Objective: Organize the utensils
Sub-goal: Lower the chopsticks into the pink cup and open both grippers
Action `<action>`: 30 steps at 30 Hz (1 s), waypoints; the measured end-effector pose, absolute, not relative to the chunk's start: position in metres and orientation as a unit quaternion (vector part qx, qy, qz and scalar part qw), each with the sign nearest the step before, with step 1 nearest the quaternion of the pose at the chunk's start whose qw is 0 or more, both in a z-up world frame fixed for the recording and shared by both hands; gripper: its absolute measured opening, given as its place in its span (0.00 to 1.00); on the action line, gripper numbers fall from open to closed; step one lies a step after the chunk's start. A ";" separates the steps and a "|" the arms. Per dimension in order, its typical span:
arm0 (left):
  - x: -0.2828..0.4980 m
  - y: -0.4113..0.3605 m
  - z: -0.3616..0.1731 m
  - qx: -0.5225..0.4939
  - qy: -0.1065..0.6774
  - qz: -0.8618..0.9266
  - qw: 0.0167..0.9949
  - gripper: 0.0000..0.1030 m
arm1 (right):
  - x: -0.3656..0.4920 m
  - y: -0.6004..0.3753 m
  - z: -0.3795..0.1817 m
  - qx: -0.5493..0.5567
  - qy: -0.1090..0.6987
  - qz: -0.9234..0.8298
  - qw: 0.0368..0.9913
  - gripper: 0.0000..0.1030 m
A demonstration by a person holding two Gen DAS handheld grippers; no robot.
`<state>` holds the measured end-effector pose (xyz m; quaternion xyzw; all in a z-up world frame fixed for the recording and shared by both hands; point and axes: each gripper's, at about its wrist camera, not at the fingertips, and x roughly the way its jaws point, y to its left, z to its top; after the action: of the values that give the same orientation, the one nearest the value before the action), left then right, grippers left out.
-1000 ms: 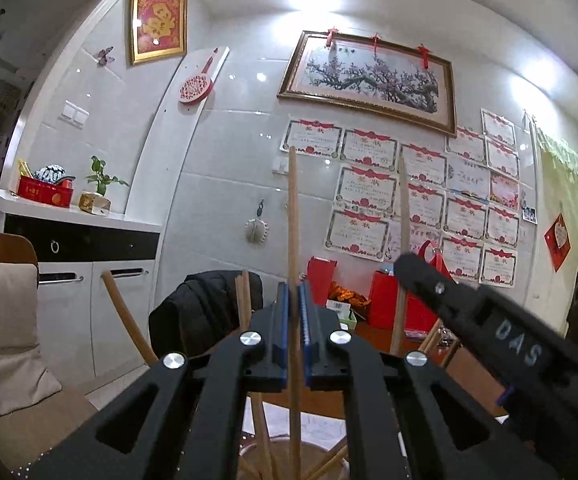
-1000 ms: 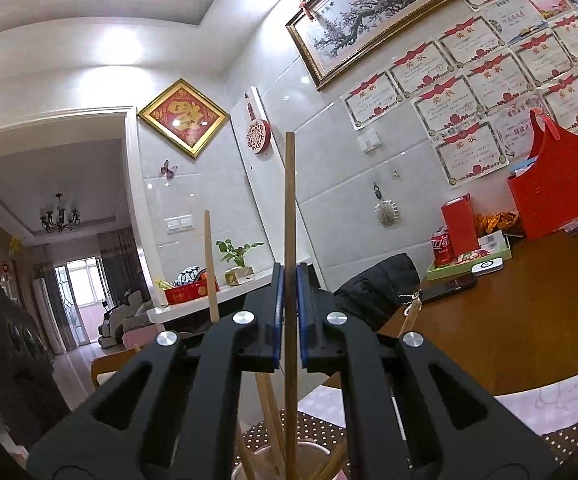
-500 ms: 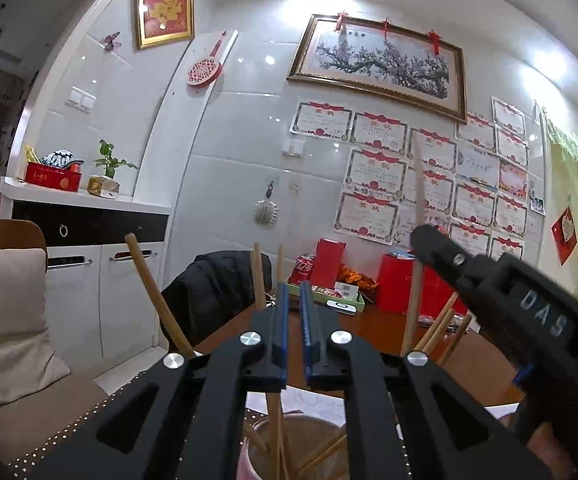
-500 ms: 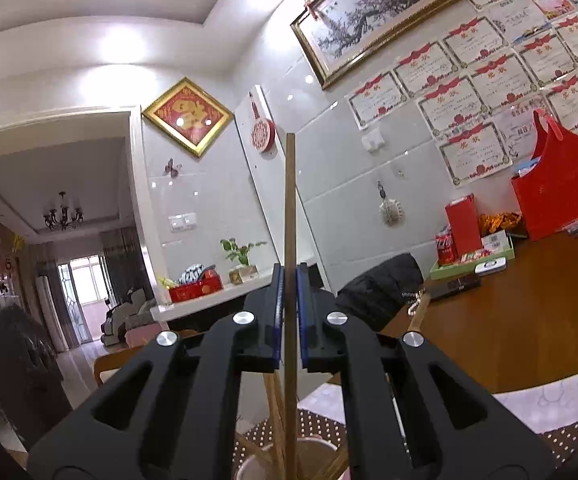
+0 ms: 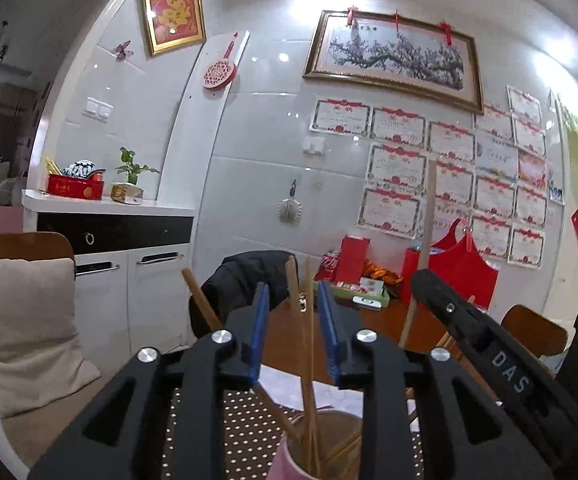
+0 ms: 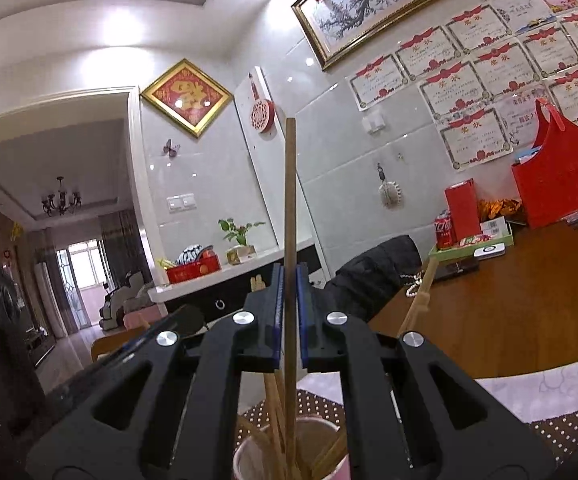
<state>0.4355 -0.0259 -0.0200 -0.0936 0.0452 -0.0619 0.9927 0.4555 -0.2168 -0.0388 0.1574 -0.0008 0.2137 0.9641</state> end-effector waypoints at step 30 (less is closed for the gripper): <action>0.384 -0.006 -0.015 -0.040 0.129 -0.035 0.990 0.56 | 0.419 -0.201 -0.049 0.089 0.123 0.182 0.971 0.45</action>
<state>0.3837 -0.0058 -0.0149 -0.0403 0.1289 -0.0346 0.9902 0.4187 -0.2007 -0.0488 0.0893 0.1225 0.1824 0.9715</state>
